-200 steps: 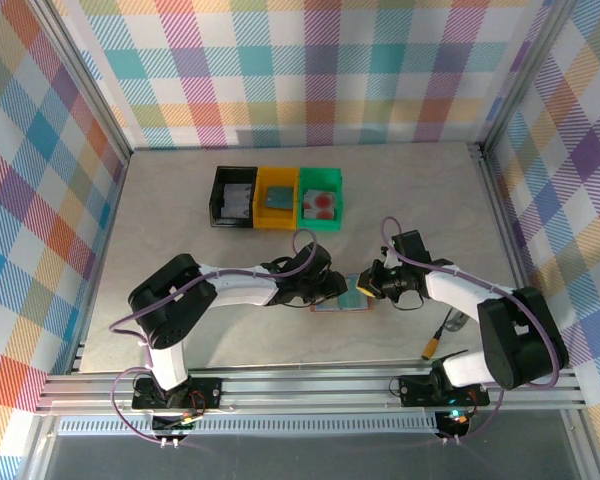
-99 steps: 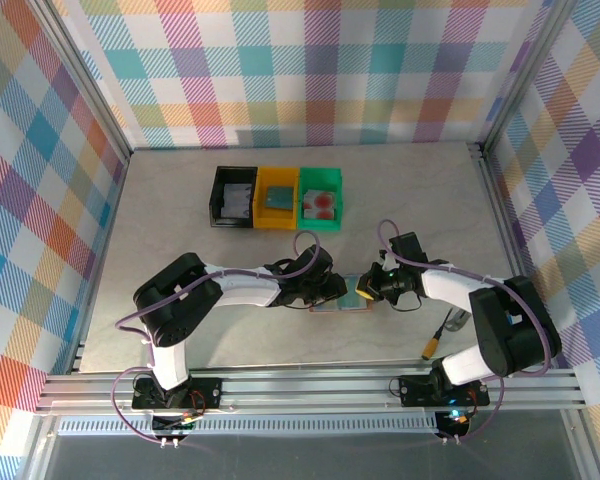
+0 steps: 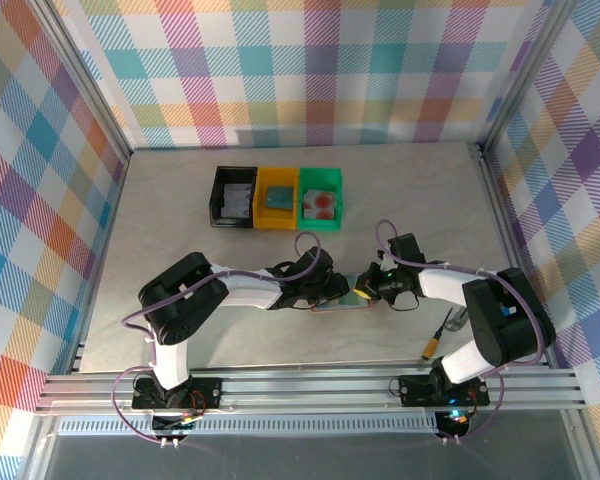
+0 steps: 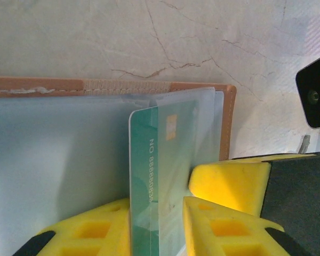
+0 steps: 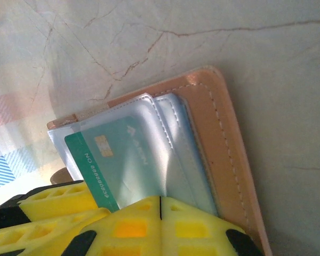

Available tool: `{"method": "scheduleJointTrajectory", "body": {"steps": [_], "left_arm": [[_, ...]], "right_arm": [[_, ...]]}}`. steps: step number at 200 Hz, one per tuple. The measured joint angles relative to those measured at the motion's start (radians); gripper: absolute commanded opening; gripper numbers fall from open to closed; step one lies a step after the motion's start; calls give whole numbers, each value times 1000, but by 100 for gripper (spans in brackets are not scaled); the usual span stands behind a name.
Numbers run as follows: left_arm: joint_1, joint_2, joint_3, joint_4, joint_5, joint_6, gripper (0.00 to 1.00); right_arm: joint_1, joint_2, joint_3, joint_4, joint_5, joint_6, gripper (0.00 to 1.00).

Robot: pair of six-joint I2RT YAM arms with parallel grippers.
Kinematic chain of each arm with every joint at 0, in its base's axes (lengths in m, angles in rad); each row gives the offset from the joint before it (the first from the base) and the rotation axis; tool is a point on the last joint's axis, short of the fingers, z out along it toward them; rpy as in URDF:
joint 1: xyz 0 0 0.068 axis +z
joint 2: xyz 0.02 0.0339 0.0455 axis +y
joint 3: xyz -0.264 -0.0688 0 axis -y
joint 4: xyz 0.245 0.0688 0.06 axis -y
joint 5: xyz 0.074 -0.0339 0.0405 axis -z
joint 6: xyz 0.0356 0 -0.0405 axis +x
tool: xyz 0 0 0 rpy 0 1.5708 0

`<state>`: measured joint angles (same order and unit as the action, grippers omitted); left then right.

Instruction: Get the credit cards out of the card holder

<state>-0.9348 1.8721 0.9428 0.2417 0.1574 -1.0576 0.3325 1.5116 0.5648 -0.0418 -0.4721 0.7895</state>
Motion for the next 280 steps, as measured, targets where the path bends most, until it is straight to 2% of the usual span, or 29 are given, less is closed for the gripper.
{"method": "scheduleJointTrajectory", "body": {"steps": [34,48,94,161,232,246,280], "left_arm": [[0,-3,-14,-2,-21,3,5],[-1,-15,-18,7,-21,3,0],[-1,-35,-30,23,-34,4,0],[-1,-131,-74,-46,-84,30,0],[-1,-346,-171,-113,-156,51,0],[-1,-398,-182,-110,-176,53,0],[-1,-531,-244,-91,-243,50,0]], "right_arm": [[0,0,0,1,0,0,0],[0,0,0,1,0,0,0],[0,-1,-1,1,3,0,0],[0,-2,-2,1,8,0,0],[0,-23,-3,-23,17,-4,0],[0,-42,-8,-33,15,-12,7],[-1,-183,-15,-55,1,-39,38]]}}
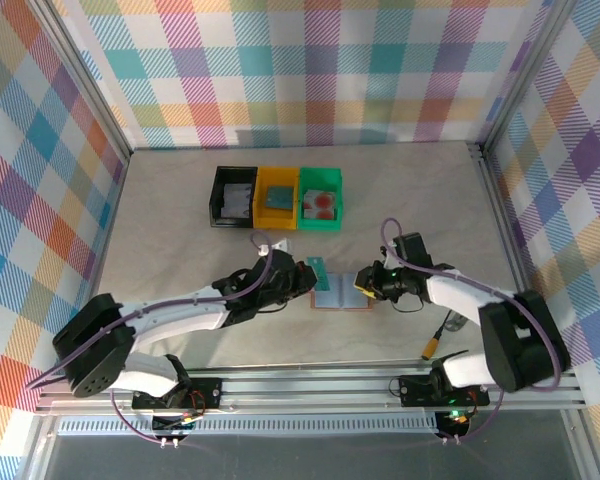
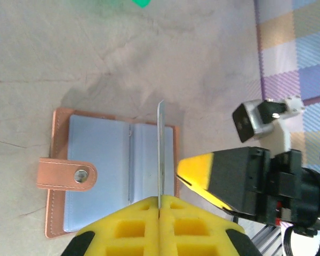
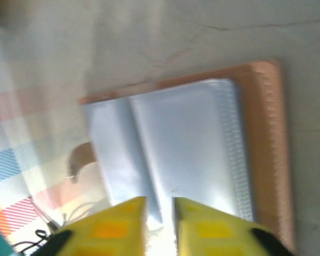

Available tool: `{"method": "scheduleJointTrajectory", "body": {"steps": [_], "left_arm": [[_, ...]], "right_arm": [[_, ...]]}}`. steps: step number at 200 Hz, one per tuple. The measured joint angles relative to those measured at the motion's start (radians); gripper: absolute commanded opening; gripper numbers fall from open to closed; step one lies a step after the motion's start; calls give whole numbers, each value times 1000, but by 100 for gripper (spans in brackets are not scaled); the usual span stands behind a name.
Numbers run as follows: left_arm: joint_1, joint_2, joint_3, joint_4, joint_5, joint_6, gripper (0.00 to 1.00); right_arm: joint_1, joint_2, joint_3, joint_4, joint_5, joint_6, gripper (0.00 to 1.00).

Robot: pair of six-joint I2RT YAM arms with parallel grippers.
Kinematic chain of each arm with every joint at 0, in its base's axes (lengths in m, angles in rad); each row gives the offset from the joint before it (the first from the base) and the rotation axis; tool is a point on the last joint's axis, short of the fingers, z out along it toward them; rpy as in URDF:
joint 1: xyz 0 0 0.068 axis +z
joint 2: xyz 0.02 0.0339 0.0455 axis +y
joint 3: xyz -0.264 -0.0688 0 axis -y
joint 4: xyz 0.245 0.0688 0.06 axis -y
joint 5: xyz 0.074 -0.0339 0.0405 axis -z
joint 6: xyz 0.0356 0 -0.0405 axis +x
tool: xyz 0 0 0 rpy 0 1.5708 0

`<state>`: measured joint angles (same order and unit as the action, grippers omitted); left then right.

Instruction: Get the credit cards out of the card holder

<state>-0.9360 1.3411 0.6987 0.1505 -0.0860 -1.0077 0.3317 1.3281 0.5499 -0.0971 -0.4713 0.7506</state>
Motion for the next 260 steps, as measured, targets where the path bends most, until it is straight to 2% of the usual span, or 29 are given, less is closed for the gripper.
{"method": "scheduleJointTrajectory", "body": {"steps": [32,68,125,184,217,243,260], "left_arm": [[-21,-85,-53,18,-100,-27,0],[-40,-146,-97,71,-185,-79,0],[-52,-155,-133,188,-246,-144,0],[-68,-169,-134,222,-288,-183,0],[-72,-200,-134,215,-348,-197,0],[-72,-238,-133,211,-435,-192,0],[-71,-245,-127,210,-501,-181,0]], "right_arm": [[0,-183,-11,42,-49,15,52],[23,-315,-101,202,-106,126,60],[237,-434,-172,406,-11,282,60],[297,-357,-208,566,86,392,57],[305,-356,-206,563,117,394,56],[305,-417,-174,445,182,357,58],[304,-458,-154,367,235,338,71]]}}
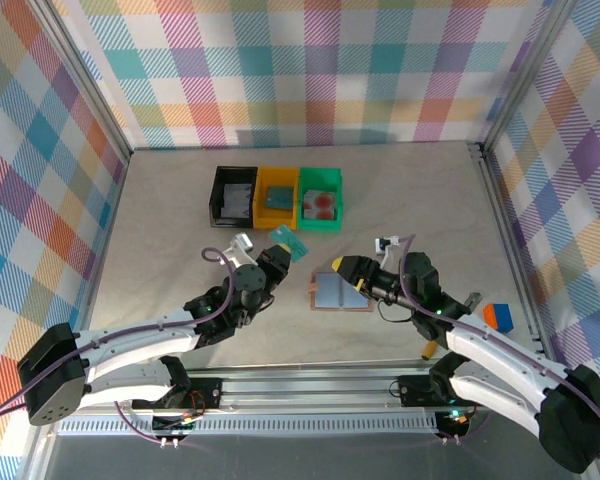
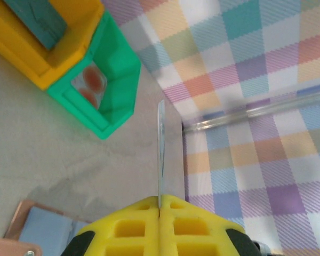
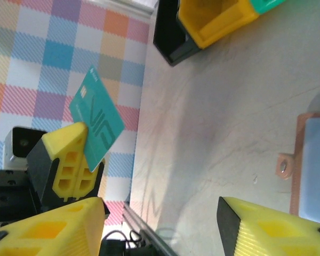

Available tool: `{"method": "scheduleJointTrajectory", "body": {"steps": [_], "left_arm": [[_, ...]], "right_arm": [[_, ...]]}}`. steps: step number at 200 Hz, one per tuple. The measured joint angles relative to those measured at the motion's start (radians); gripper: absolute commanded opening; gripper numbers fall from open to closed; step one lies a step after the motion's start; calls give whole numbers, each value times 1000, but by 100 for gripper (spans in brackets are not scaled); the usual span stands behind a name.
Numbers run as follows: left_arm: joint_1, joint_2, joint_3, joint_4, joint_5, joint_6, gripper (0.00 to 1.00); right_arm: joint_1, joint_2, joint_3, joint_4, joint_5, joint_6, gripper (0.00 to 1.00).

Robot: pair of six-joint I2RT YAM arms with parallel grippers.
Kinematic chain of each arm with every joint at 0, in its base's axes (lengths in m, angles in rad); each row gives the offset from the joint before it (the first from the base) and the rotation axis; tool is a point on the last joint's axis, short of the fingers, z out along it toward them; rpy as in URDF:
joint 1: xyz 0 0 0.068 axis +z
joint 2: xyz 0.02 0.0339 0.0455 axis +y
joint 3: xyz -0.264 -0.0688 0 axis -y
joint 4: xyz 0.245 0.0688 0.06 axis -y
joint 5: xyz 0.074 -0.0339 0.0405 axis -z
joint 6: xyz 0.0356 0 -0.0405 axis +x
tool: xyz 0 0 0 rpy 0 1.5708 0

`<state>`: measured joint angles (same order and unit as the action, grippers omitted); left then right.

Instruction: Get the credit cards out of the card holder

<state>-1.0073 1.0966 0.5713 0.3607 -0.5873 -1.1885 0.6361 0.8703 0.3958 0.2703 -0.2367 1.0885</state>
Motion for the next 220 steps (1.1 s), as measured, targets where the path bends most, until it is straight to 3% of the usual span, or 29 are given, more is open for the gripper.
{"method": "scheduleJointTrajectory", "body": {"steps": [33,73,131,220], "left_arm": [[26,24,5,43,-97,8,0],[134,135,64,126,-129,10,0],[312,379,199,241,-66,-50,0],[378,687,407,296,-40,-193,0]], "right_arm": [[-1,-33,5,-131,68,-27,83],[-2,-64,5,-230,103,-49,100],[-5,-109,5,-313,121,-63,99],[-8,-169,5,-393,140,-110,99]]}}
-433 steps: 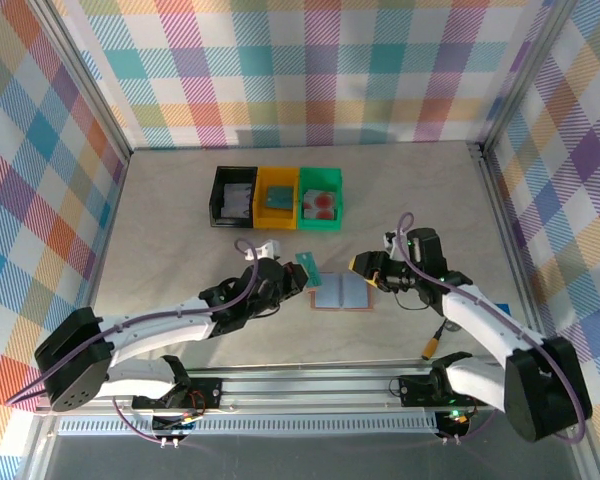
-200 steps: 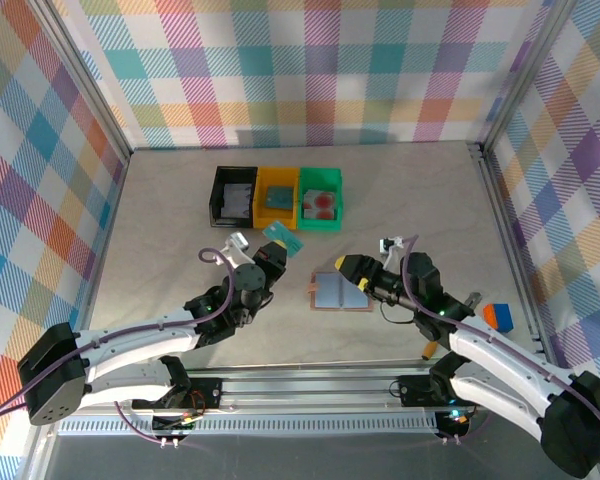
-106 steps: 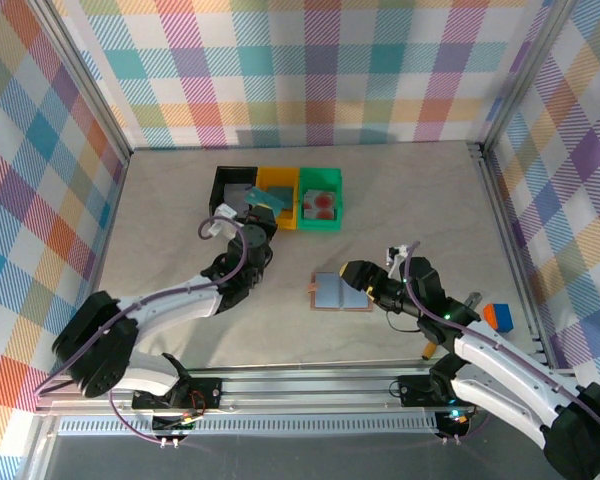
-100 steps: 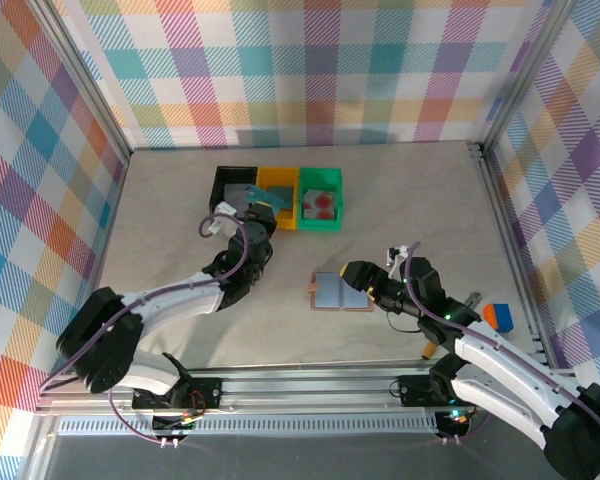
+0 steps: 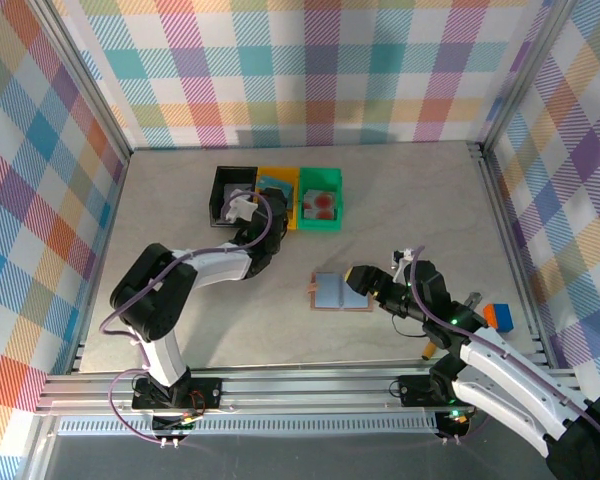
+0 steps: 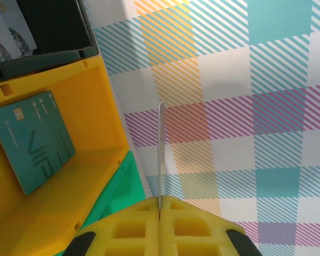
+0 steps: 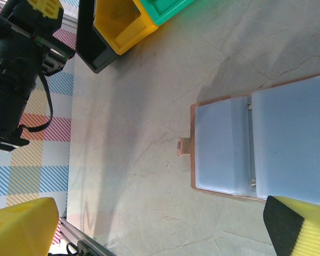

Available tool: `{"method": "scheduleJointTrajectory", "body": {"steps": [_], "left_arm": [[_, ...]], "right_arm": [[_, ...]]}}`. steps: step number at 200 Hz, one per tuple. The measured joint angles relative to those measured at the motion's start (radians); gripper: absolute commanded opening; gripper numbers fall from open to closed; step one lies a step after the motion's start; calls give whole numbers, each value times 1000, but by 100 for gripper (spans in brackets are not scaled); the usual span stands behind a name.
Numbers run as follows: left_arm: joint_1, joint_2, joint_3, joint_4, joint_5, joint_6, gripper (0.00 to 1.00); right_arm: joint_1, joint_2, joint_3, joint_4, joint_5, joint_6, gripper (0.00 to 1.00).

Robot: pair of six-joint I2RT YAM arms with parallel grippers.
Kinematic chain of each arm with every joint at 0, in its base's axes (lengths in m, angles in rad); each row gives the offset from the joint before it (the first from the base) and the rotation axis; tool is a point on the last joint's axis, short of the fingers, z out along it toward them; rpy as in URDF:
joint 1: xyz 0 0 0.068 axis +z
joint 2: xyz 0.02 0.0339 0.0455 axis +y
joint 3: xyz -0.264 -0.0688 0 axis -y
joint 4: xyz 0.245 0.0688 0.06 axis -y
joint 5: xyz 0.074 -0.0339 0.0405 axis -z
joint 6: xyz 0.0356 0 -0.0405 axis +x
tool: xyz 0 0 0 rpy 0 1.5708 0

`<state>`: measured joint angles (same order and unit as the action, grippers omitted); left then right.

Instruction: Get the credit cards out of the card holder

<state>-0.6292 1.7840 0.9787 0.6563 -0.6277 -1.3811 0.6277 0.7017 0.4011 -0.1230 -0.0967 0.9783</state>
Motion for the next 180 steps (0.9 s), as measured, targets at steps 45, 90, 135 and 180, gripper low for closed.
{"method": "scheduleJointTrajectory", "body": {"steps": [45,90,135,180], "left_arm": [[3,72,61,-11,-48,-59,0],[10,151,119,-97,-86,-142,0],[10,209,154,-138,-89,-196,0],[10,221,178,-196,-89,-224,0]], "right_arm": [[-1,-5,0,-10,3,0,99],[-1,-4,0,-11,3,0,99],[-6,-4,-1,-12,3,0,99],[-7,-5,-1,-13,3,-1,99]]}}
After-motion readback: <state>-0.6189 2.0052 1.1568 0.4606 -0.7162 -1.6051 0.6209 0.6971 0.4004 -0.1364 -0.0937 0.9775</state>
